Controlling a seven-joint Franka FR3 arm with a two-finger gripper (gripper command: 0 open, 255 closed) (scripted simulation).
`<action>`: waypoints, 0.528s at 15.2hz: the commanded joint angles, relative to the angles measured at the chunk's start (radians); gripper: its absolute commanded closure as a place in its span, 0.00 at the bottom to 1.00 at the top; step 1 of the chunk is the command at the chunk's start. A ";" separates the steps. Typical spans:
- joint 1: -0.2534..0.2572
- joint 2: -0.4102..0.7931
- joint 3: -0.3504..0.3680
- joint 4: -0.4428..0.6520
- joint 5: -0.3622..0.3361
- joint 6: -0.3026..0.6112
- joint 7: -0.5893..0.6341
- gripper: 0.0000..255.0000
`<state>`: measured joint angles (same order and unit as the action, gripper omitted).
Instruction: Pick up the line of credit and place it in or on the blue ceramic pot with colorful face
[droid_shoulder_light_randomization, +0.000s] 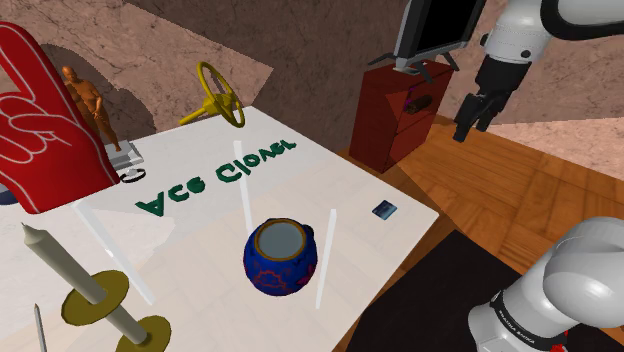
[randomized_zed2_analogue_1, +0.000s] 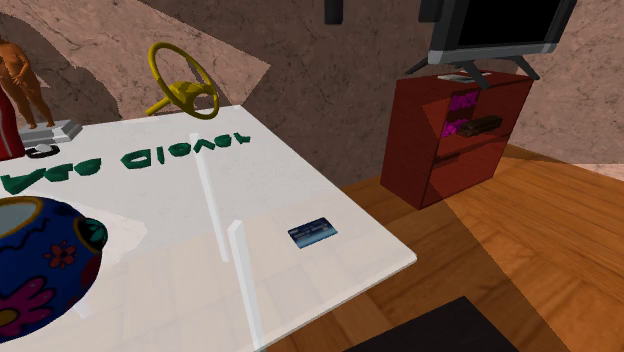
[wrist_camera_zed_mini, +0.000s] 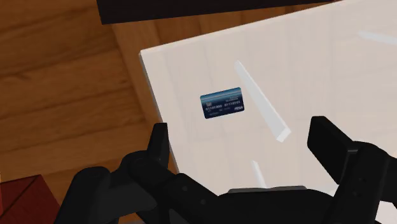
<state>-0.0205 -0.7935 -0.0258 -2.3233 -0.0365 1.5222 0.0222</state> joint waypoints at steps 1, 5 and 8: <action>0.000 0.000 0.000 0.000 0.000 0.000 0.000 0.00; -0.049 0.121 0.007 -0.030 0.081 0.077 0.168 0.00; -0.079 0.213 0.007 -0.050 0.144 0.141 0.284 0.00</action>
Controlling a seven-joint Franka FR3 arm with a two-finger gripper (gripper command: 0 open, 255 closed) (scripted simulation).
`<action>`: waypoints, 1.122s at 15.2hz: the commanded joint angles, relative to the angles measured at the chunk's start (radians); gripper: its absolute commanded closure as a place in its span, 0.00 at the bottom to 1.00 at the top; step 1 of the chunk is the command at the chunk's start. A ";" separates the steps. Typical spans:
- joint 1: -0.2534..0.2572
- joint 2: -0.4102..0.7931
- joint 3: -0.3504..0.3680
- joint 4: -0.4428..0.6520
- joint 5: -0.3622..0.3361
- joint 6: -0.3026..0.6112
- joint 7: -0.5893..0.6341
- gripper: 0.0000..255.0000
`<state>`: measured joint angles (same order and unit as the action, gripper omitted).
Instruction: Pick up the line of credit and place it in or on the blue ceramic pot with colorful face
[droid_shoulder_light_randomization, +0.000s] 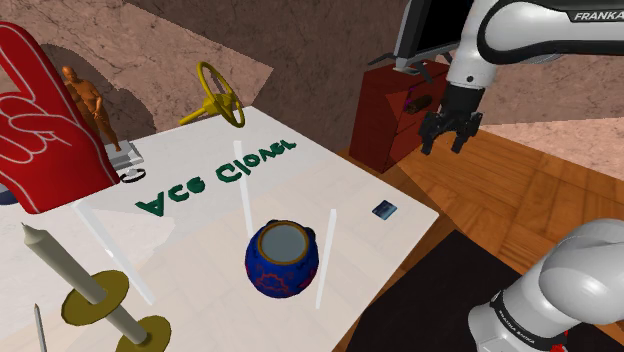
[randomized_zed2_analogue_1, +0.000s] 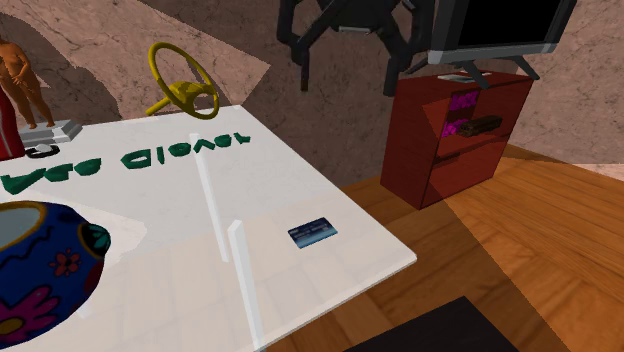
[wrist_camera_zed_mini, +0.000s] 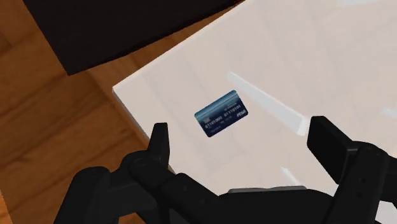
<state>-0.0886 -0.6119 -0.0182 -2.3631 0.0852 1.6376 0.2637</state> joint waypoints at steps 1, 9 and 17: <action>-0.020 0.063 -0.001 -0.017 0.044 0.048 0.079 0.00; -0.073 0.316 -0.024 -0.065 0.240 0.245 0.325 0.00; -0.093 0.581 -0.056 -0.102 0.517 0.452 0.466 0.00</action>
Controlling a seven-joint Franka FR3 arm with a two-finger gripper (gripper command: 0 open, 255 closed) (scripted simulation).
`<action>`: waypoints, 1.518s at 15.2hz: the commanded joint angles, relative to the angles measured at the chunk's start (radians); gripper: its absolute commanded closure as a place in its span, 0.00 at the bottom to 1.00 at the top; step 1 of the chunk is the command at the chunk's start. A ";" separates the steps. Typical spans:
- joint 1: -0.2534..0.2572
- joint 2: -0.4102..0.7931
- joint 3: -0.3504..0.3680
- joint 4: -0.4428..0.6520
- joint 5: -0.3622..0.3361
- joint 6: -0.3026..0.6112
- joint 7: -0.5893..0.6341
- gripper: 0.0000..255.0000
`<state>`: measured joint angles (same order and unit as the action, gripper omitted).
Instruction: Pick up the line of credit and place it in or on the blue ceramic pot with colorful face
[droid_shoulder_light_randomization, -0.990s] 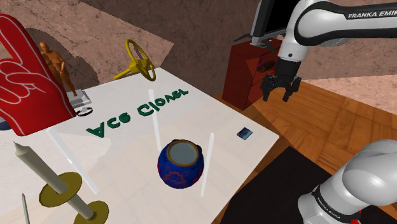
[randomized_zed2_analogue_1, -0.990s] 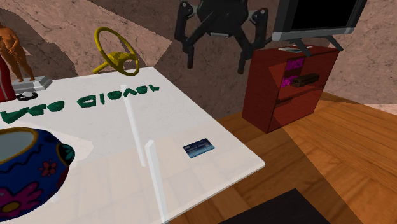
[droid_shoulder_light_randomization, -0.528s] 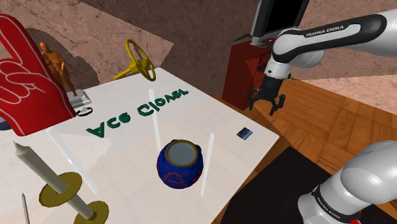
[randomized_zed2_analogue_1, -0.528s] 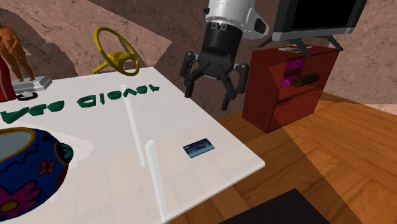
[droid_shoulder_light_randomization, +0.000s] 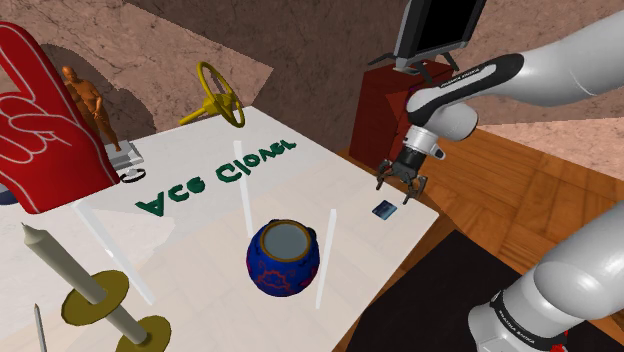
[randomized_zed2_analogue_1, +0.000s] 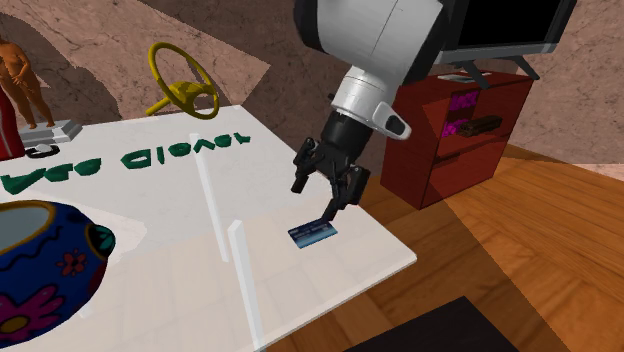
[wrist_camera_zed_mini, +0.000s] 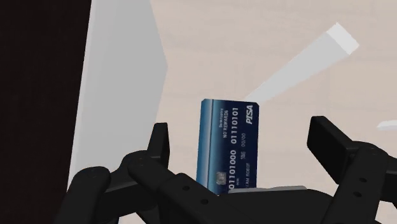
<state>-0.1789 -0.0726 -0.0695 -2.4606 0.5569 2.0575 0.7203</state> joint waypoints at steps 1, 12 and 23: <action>-0.004 0.063 -0.006 -0.006 0.071 0.047 0.015 0.00; 0.025 0.118 0.024 -0.043 0.141 0.141 -0.022 0.00; 0.025 0.118 0.024 -0.043 0.141 0.141 -0.022 1.00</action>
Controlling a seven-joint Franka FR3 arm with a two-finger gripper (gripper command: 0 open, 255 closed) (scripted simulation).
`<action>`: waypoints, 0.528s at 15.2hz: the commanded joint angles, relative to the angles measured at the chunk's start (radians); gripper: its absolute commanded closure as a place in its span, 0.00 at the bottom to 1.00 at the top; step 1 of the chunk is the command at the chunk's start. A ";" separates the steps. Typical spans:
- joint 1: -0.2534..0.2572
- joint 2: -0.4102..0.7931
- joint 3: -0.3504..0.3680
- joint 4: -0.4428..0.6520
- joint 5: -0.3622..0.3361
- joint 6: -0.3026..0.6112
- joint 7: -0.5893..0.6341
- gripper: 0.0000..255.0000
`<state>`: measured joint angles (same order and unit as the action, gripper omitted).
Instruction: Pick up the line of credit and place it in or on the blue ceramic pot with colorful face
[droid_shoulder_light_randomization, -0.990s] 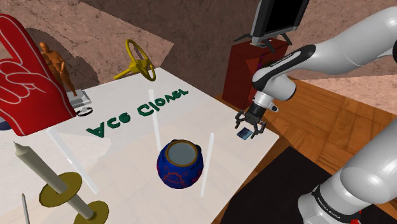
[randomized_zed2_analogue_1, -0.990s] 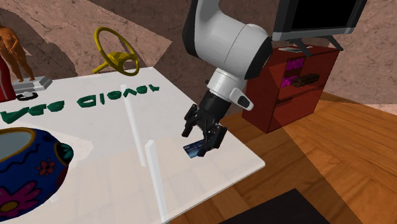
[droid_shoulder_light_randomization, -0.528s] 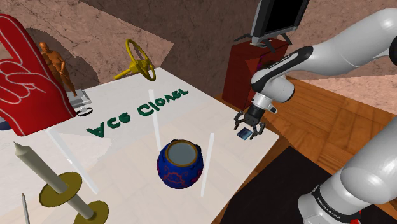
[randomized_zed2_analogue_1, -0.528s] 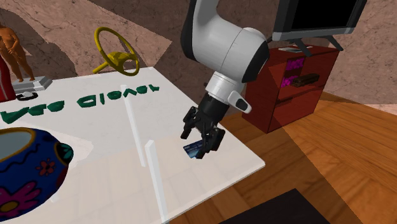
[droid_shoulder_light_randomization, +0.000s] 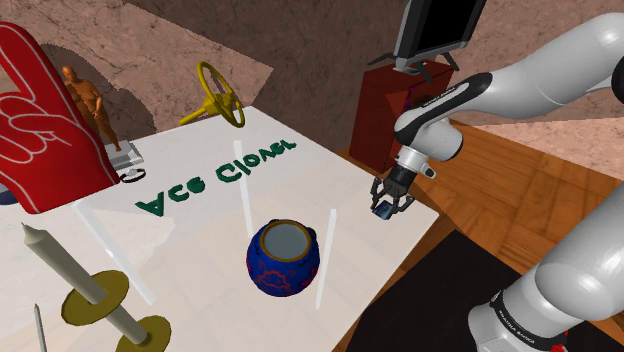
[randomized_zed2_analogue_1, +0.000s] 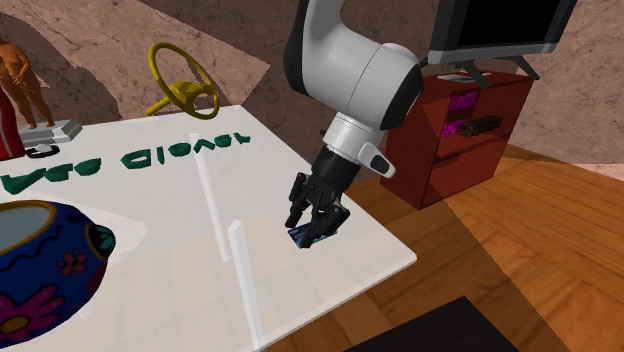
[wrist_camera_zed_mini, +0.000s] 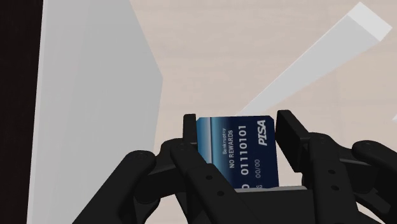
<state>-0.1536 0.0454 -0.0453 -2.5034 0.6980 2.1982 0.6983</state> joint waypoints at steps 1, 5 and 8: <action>0.000 0.000 0.000 0.000 0.000 0.000 0.000 1.00; -0.001 -0.025 -0.002 0.001 -0.015 -0.021 0.020 1.00; -0.004 -0.062 -0.005 0.004 -0.036 -0.053 0.048 1.00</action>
<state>-0.1561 -0.0039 -0.0487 -2.5001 0.6699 2.1563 0.7369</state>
